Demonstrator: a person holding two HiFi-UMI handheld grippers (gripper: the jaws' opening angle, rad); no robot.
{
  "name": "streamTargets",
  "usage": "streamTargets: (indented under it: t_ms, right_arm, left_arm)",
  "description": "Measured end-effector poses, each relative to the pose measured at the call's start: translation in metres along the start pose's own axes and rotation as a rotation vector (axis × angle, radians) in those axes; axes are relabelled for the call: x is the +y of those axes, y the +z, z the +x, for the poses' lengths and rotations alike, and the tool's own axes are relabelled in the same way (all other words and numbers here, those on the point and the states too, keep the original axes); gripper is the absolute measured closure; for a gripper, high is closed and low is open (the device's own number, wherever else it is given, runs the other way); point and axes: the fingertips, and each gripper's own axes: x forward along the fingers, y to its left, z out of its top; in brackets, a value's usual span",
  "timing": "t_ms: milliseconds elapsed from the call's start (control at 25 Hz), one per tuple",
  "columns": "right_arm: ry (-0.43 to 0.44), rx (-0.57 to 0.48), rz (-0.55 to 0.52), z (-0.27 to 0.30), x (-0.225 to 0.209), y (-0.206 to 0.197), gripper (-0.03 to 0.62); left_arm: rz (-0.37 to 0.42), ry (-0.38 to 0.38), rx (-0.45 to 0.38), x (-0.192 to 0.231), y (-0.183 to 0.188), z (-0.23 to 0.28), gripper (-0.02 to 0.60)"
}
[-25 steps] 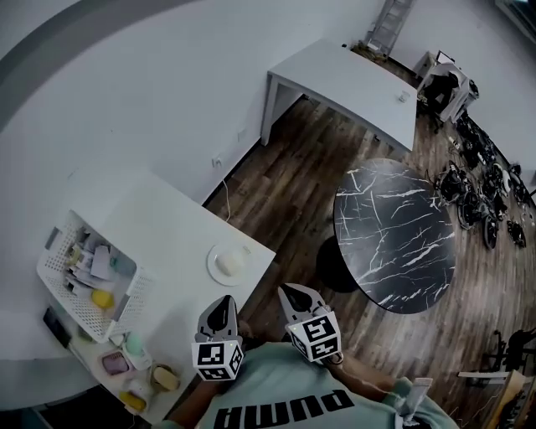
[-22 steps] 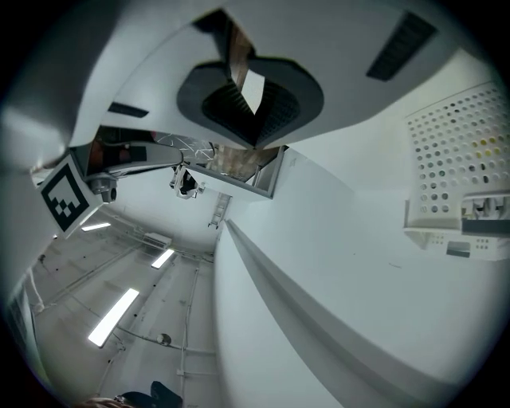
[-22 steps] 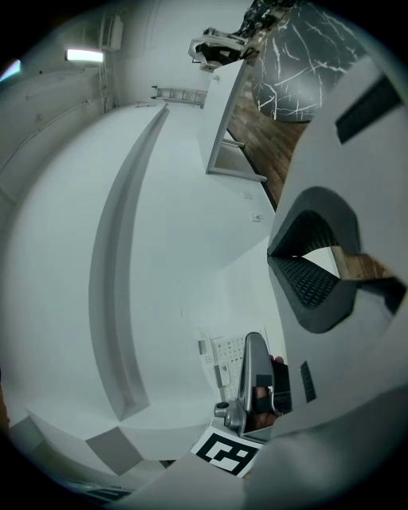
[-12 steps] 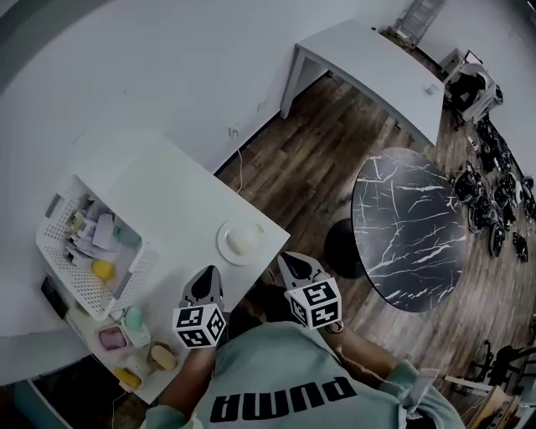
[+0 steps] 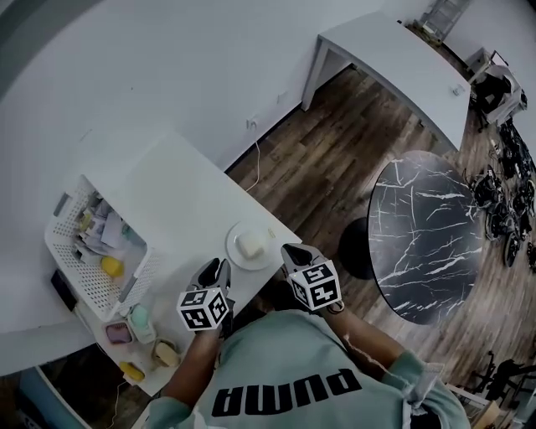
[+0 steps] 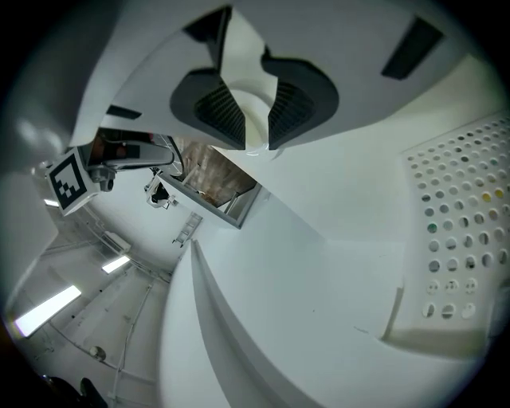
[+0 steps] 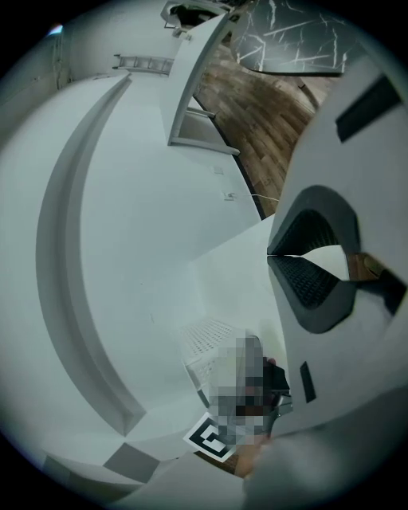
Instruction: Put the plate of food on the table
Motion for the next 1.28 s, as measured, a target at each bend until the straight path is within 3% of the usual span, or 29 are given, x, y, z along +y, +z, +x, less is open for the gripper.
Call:
streamTargets:
  t_ms: [320, 680, 960, 1280]
  right_arm:
    - [0.080, 0.114, 0.123, 0.038, -0.018, -0.023, 0.580]
    - [0.144, 0.201, 0.406, 0.061, -0.032, -0.049, 0.553]
    - [0.223, 0.234, 0.543, 0.078, -0.026, -0.059, 0.542]
    - [0.311, 0.228, 0.654, 0.091, -0.010, -0.054, 0.542]
  left_arm:
    - [-0.108, 0.005, 0.092, 0.020, -0.014, 0.039, 0.446]
    - [-0.218, -0.014, 0.189, 0.033, -0.029, 0.066, 0.411]
    - [-0.180, -0.029, 0.232, 0.033, -0.024, 0.078, 0.411]
    - [-0.244, -0.062, 0.236, 0.034, -0.024, 0.082, 0.449]
